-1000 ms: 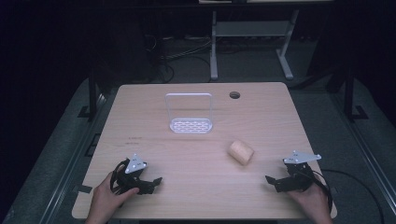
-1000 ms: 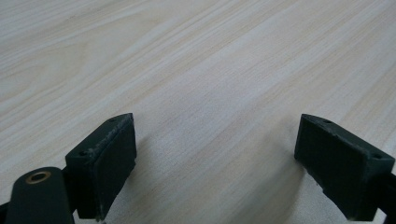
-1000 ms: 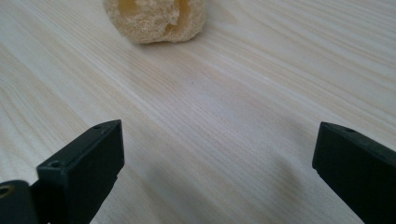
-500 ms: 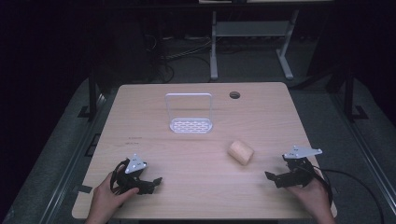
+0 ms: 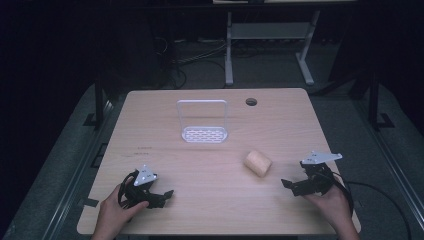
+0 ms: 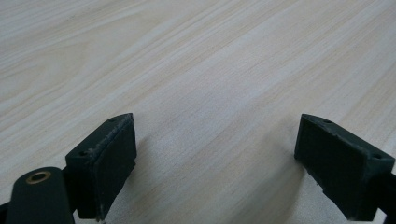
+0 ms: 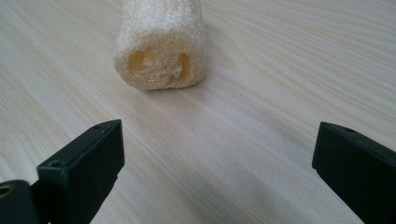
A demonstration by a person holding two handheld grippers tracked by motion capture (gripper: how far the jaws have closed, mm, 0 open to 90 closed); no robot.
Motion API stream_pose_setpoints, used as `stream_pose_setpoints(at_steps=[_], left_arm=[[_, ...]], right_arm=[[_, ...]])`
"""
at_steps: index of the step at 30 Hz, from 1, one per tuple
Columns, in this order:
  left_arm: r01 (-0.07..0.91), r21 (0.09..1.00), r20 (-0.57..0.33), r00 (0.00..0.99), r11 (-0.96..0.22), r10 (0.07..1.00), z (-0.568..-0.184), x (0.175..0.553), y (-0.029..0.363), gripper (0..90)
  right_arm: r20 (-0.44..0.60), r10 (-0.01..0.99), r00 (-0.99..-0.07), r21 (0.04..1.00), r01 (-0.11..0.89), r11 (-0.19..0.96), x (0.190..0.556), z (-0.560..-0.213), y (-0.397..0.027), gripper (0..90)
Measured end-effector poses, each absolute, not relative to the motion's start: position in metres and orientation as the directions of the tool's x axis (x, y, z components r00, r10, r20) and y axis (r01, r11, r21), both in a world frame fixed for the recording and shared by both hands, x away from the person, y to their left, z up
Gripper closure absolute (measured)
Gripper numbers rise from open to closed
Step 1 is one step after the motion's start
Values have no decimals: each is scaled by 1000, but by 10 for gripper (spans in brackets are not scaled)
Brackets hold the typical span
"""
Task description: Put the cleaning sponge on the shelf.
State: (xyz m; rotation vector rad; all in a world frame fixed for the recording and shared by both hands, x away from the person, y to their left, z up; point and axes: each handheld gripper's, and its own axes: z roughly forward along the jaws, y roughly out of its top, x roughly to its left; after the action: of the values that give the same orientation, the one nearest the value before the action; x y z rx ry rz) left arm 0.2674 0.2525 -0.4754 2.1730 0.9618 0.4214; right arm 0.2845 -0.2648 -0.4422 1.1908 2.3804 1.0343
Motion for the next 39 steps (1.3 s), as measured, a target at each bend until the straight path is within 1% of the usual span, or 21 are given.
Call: stream_pose_setpoints(at_steps=[6, 8, 19, 39], left_arm=[[511, 722, 7, 668, -466, 744, -476, 267, 252, 121], [510, 720, 10, 670, -470, 743, -475, 267, 253, 121], [511, 723, 7, 667, -465, 745, -476, 267, 252, 121], [510, 720, 10, 670, -470, 742, -475, 267, 253, 121]], right_arm=[[68, 788, -612, 709, 585, 394, 288, -439, -264, 23], [69, 785, -616, 715, 579, 392, 289, -437, -263, 47], [50, 773, -632, 714, 564, 415, 296, -431, -255, 47], [54, 743, -668, 711, 548, 441, 313, -425, -232, 50]])
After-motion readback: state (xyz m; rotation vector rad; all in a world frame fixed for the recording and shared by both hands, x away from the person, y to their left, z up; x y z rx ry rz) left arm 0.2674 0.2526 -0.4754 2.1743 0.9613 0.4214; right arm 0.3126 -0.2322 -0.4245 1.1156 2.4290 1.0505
